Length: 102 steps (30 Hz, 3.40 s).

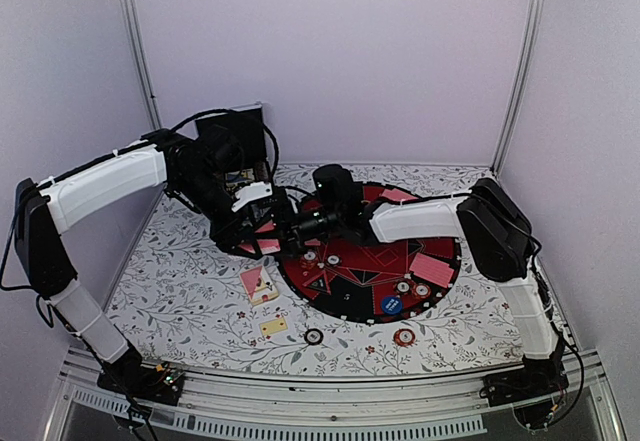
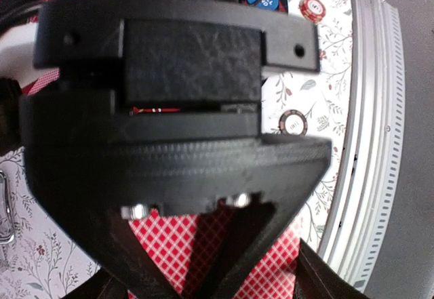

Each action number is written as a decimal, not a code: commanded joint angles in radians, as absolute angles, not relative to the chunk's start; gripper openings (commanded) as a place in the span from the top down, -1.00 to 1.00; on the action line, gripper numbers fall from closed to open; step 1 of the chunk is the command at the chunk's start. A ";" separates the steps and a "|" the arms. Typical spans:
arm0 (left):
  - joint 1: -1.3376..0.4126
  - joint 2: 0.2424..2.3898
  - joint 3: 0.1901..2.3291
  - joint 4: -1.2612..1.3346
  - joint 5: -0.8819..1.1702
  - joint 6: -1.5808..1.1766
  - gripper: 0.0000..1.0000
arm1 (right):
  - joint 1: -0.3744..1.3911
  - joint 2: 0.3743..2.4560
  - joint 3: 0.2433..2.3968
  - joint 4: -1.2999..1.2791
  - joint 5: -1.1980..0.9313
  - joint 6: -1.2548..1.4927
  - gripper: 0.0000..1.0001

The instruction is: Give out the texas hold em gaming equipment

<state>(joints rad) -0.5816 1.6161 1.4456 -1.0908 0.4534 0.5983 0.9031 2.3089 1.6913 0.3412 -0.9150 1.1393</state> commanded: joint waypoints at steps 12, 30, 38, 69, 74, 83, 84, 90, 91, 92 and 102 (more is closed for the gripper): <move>-0.589 1.588 1.447 -1.080 0.458 0.606 1.00 | 0.849 2.237 1.618 0.296 -0.933 1.123 0.41; -0.588 1.577 1.422 -1.074 0.436 0.609 1.00 | 0.832 2.195 1.587 0.296 -0.940 1.127 0.54; -0.588 1.572 1.414 -1.071 0.426 0.610 1.00 | 0.823 2.167 1.553 0.279 -0.943 1.125 0.61; -0.581 1.566 1.393 -1.063 0.416 0.614 1.00 | 0.777 2.085 1.476 0.190 -0.951 1.084 0.97; -0.580 1.560 1.390 -1.068 0.417 0.617 1.00 | 0.752 2.075 1.467 0.178 -0.947 1.074 1.00; -0.578 1.550 1.382 -1.071 0.417 0.616 1.00 | 0.649 2.060 1.652 -0.332 -0.665 0.795 1.00; -0.578 1.549 1.382 -1.071 0.418 0.615 1.00 | 0.640 2.069 1.686 -0.395 -0.603 0.763 1.00; -0.573 1.552 1.376 -1.071 0.406 0.607 1.00 | 0.623 2.175 1.980 -0.728 -0.215 0.580 1.00; -0.572 1.551 1.372 -1.072 0.407 0.607 1.00 | 0.624 2.206 2.040 -0.771 -0.160 0.563 1.00; -0.570 1.551 1.372 -1.072 0.413 0.607 1.00 | 0.625 2.229 2.095 -0.812 -0.097 0.538 1.00; -0.553 1.549 1.365 -1.077 0.432 0.615 1.00 | 0.656 2.413 2.314 -0.924 0.351 0.411 1.00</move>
<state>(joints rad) -0.5686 1.5745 1.3731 -1.0756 0.4072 0.6090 0.6312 2.3619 2.2715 -0.8421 0.1299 0.4881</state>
